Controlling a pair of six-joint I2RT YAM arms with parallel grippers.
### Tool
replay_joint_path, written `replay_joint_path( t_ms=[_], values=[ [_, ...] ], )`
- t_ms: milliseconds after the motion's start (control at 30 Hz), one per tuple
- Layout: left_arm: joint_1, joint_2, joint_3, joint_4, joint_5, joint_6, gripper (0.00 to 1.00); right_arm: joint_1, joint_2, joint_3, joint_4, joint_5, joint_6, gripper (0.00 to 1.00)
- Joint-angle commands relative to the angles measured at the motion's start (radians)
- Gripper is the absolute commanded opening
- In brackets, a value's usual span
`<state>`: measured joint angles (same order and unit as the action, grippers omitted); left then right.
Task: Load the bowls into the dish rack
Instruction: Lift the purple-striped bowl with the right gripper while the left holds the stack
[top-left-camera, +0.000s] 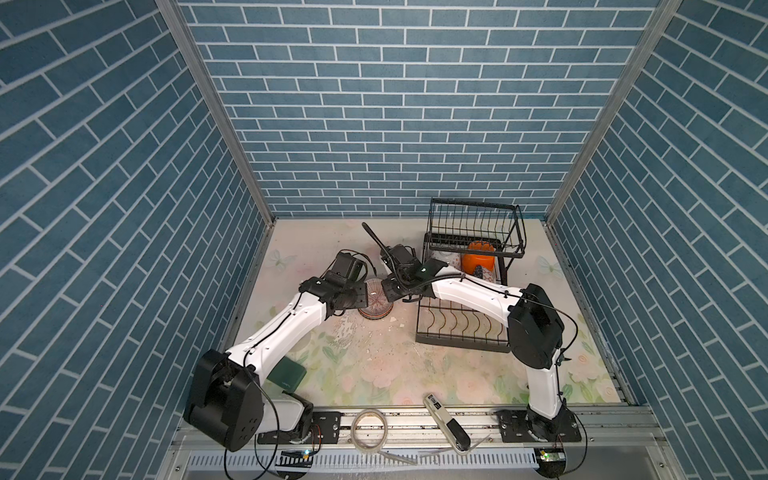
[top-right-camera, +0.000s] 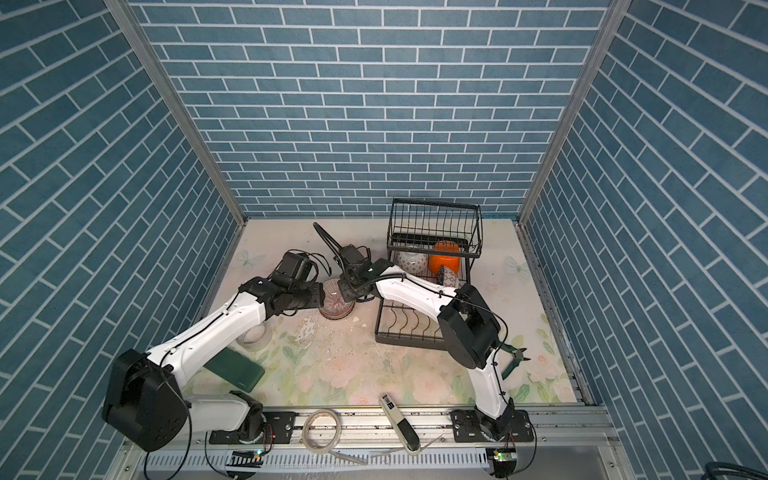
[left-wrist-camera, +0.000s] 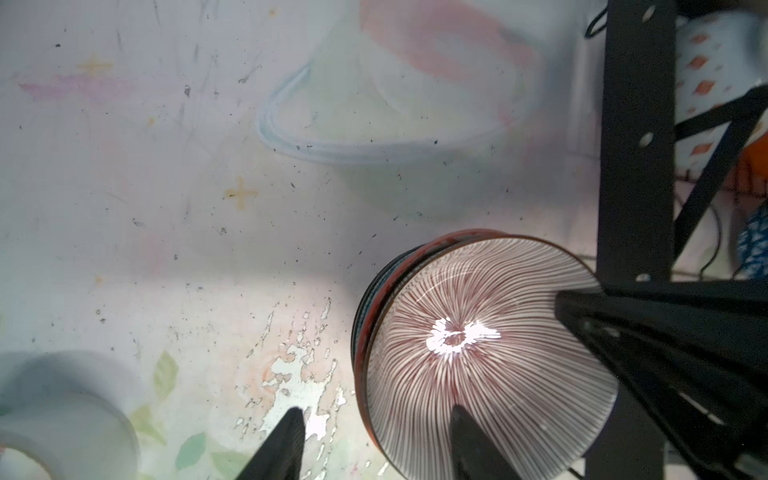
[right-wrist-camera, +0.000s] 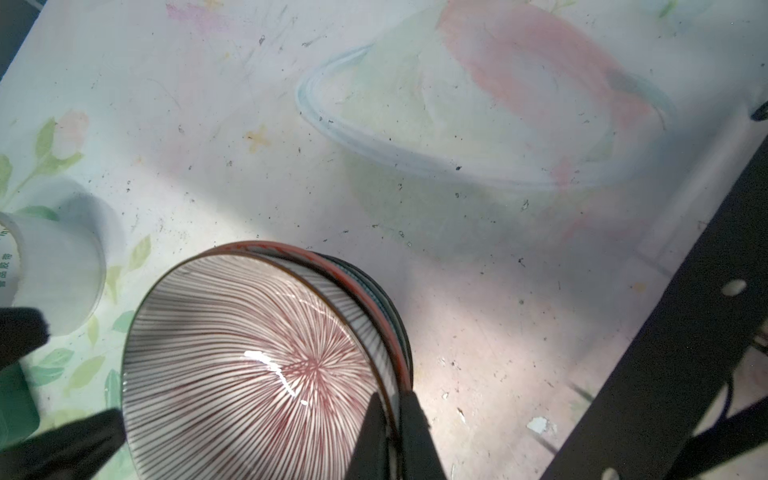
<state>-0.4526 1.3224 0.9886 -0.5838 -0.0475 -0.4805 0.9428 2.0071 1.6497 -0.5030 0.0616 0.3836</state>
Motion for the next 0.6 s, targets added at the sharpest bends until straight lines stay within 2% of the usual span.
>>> replay_joint_path(
  t_ms=[0, 200, 567],
  values=[
    [0.003, -0.03, -0.007, -0.027, -0.018, 0.0, 0.65, 0.008, -0.046, 0.071, -0.013, 0.025, -0.032, 0.0],
    [0.008, -0.07, -0.018, -0.033, -0.028, 0.002, 0.73, 0.009, -0.068, 0.085, -0.011, 0.032, -0.04, 0.0],
    [0.025, -0.137, -0.043, -0.033, -0.027, 0.0, 0.75, 0.008, -0.126, 0.075, -0.017, 0.05, -0.06, 0.0]
  ],
)
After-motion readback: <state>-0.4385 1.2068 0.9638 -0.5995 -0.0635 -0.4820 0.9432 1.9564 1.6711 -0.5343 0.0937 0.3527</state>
